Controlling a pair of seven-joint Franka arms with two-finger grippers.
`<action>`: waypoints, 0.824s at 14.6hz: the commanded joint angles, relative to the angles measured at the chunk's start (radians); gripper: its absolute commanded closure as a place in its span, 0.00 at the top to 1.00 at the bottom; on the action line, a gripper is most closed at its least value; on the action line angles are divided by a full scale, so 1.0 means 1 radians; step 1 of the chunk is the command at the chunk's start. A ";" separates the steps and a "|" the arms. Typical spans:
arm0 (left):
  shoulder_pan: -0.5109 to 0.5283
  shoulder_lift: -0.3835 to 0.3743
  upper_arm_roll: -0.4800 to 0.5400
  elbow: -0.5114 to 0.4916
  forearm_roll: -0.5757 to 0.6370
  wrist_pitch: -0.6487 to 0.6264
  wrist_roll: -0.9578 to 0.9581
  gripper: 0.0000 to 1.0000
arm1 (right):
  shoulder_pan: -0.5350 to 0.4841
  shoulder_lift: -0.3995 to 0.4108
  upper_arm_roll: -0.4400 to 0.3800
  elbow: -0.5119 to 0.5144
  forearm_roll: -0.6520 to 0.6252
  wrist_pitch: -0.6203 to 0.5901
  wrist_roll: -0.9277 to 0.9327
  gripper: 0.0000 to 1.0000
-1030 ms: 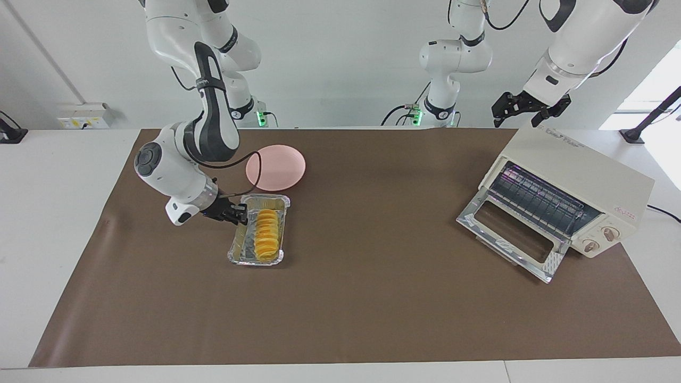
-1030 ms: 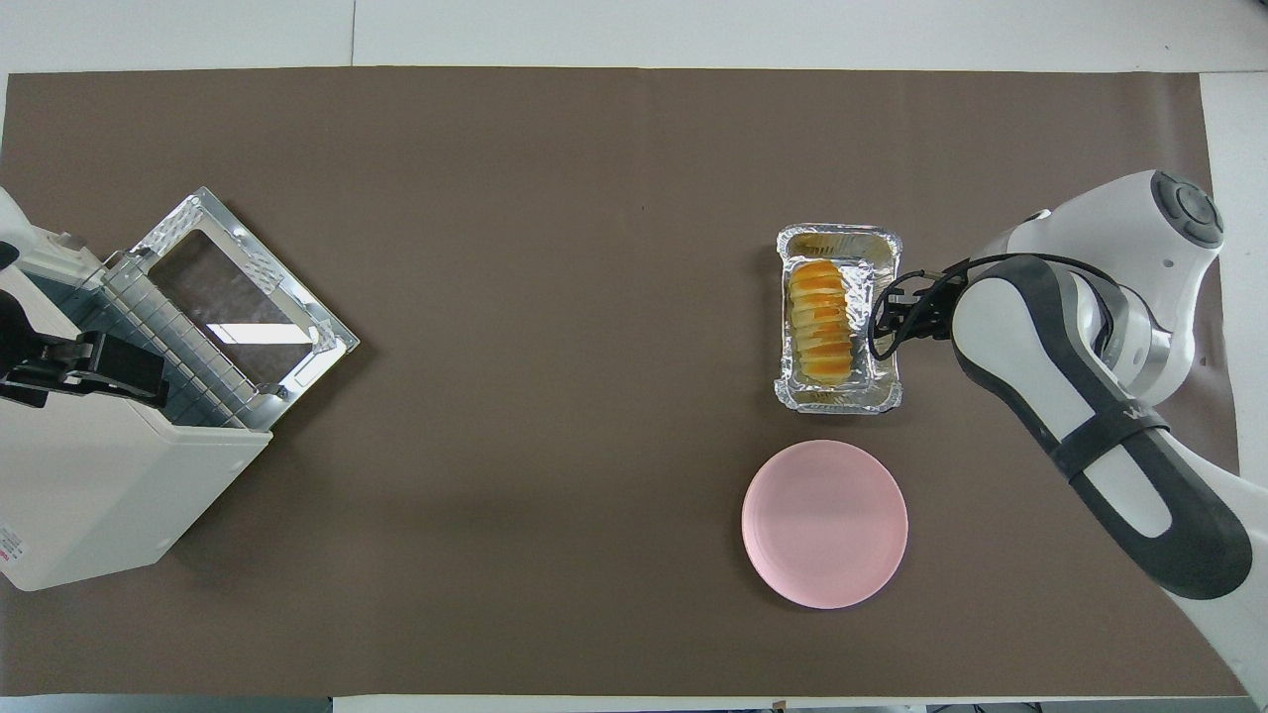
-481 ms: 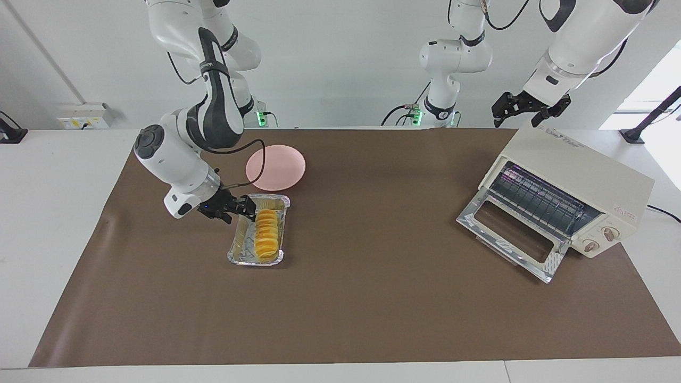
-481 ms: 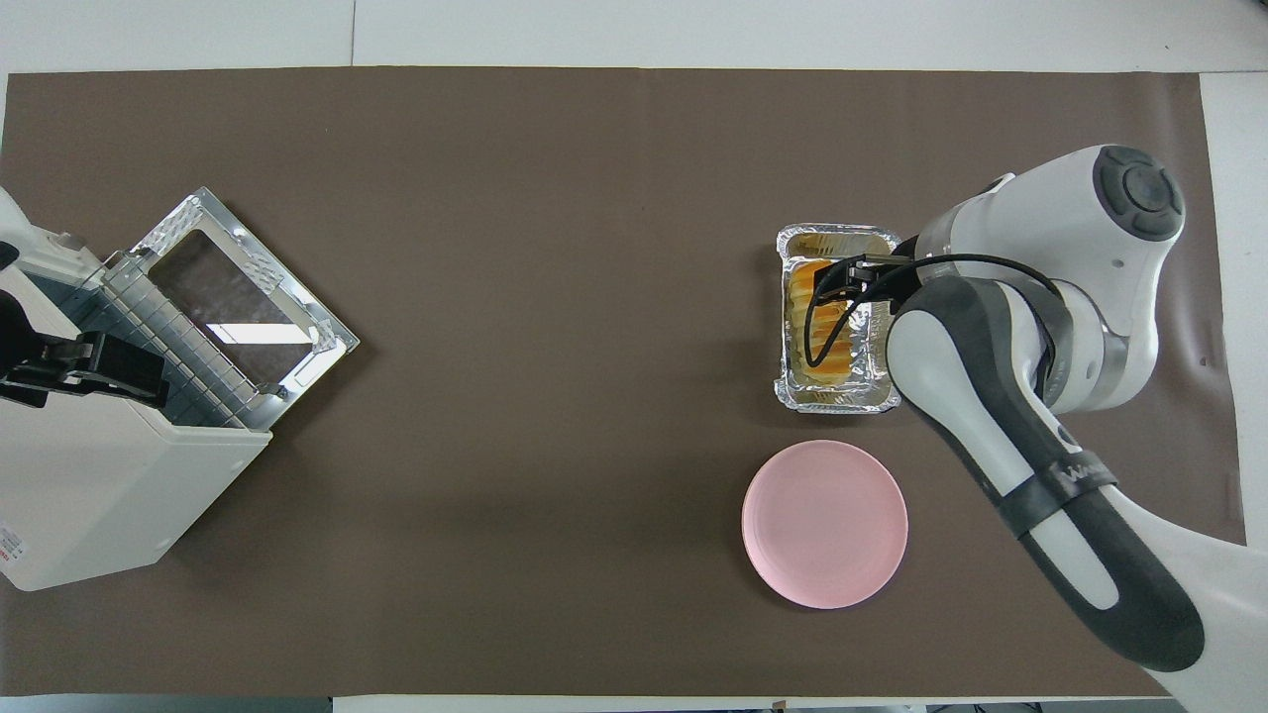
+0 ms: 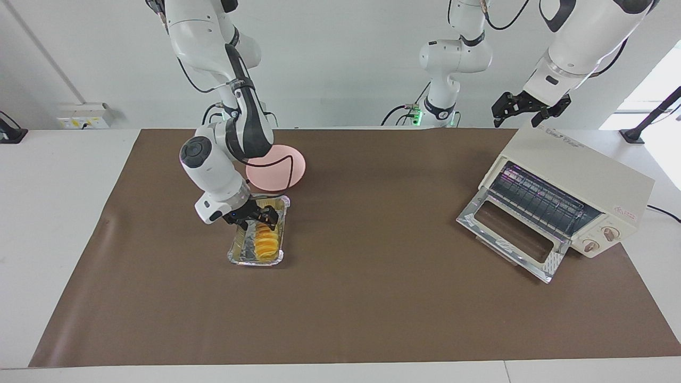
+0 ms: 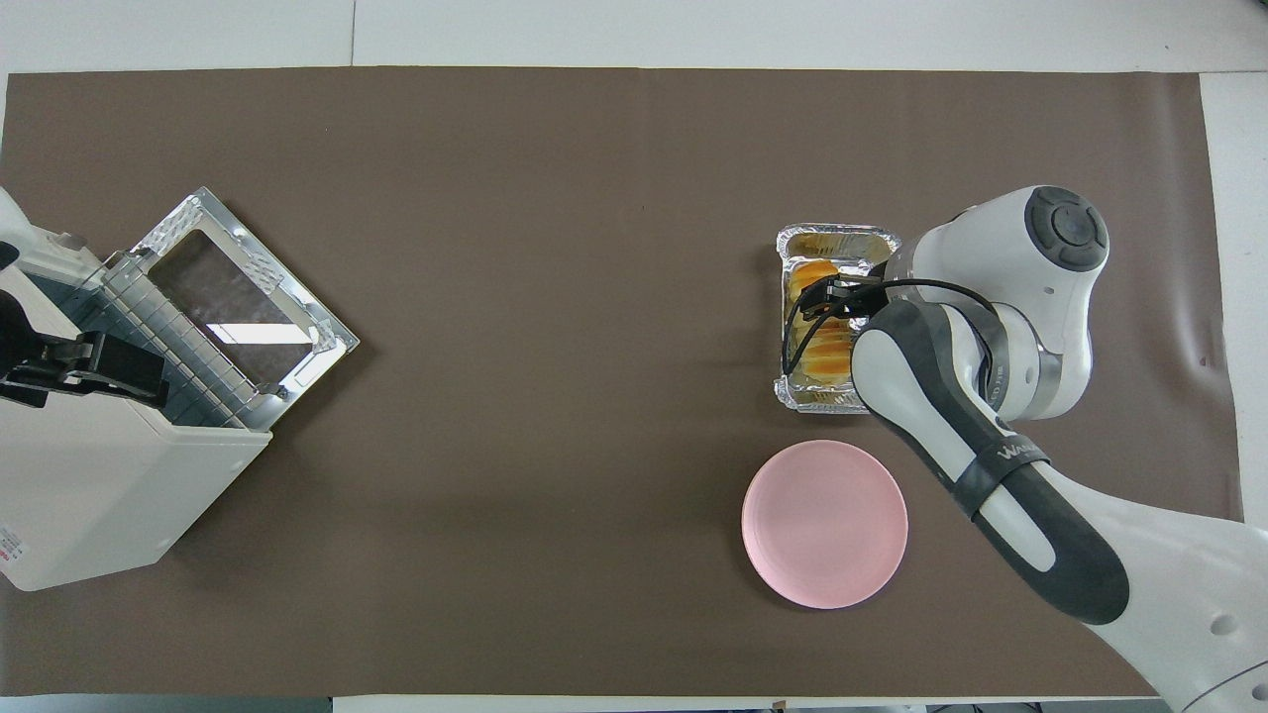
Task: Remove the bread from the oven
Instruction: 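Grasp the bread roll in the foil tray with the right gripper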
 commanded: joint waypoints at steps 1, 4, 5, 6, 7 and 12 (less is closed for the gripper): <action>0.011 -0.030 -0.006 -0.036 0.008 0.022 0.006 1.00 | -0.006 -0.017 0.009 -0.030 0.001 0.016 0.015 0.59; 0.011 -0.030 -0.006 -0.036 0.007 0.022 0.006 1.00 | -0.007 -0.021 0.009 -0.041 0.001 0.015 0.011 0.23; 0.011 -0.030 -0.006 -0.036 0.008 0.022 0.006 1.00 | -0.009 -0.021 0.009 -0.044 0.001 0.015 0.008 0.06; 0.011 -0.030 -0.006 -0.036 0.008 0.022 0.006 1.00 | -0.010 -0.021 0.009 -0.040 -0.001 0.012 0.005 0.00; 0.011 -0.030 -0.006 -0.036 0.007 0.022 0.006 1.00 | -0.010 -0.021 0.009 -0.028 -0.001 0.003 0.002 0.00; 0.011 -0.030 -0.006 -0.036 0.008 0.022 0.006 1.00 | -0.010 -0.092 0.007 0.081 -0.001 -0.185 0.011 0.00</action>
